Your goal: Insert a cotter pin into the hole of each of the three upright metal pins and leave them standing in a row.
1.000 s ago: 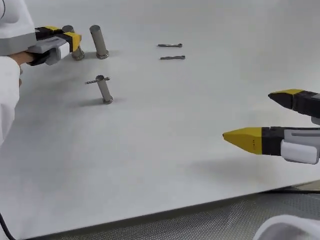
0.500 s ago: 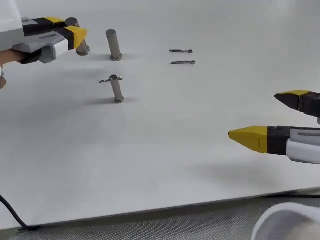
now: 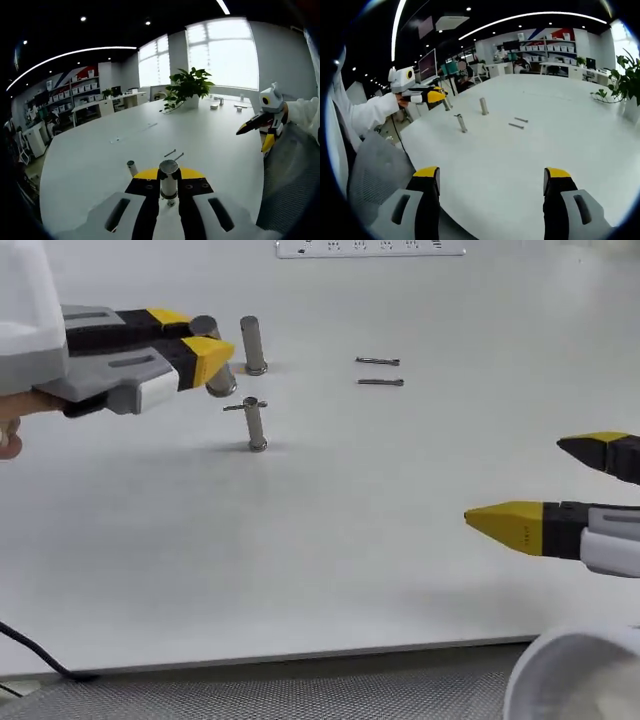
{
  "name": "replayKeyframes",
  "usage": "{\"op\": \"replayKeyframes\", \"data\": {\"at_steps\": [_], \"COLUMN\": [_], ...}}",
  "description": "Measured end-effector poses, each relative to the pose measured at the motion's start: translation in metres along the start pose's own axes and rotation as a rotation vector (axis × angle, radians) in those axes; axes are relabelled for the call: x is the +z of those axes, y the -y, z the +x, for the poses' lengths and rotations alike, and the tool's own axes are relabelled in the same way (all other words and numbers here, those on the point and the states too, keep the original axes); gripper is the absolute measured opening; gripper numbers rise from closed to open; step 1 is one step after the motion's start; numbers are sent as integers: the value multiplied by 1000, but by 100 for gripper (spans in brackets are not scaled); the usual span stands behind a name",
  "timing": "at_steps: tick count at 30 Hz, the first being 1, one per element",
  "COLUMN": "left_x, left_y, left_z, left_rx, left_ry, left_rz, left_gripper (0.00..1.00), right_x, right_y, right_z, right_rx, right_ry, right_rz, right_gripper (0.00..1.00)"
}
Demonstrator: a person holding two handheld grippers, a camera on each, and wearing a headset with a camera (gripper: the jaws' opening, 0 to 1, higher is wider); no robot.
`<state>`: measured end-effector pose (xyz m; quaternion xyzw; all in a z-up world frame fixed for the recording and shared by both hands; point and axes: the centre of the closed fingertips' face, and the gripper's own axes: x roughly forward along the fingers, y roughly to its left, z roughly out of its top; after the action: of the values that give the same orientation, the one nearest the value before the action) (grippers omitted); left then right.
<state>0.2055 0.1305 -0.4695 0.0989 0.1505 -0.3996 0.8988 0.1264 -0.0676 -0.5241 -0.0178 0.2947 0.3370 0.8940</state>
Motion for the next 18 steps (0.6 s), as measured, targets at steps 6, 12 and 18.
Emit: {"op": "replayKeyframes", "data": {"at_steps": [6,12,18], "left_x": [-14,-21,-33], "left_y": [24,43,68], "left_z": [11,22,29], "left_rx": [-76,-125,-213], "left_ry": [-46,-55,-80], "left_rz": [45,87,106], "left_gripper": [9,10,10], "right_x": [-1,6,7], "right_y": [-4,-5,-9], "right_z": [-8,-16,-25], "right_rx": [-9,-22,-36], "right_ry": [12,41,47], "right_rz": [-2,0,-3], "right_gripper": [83,83,83]}}
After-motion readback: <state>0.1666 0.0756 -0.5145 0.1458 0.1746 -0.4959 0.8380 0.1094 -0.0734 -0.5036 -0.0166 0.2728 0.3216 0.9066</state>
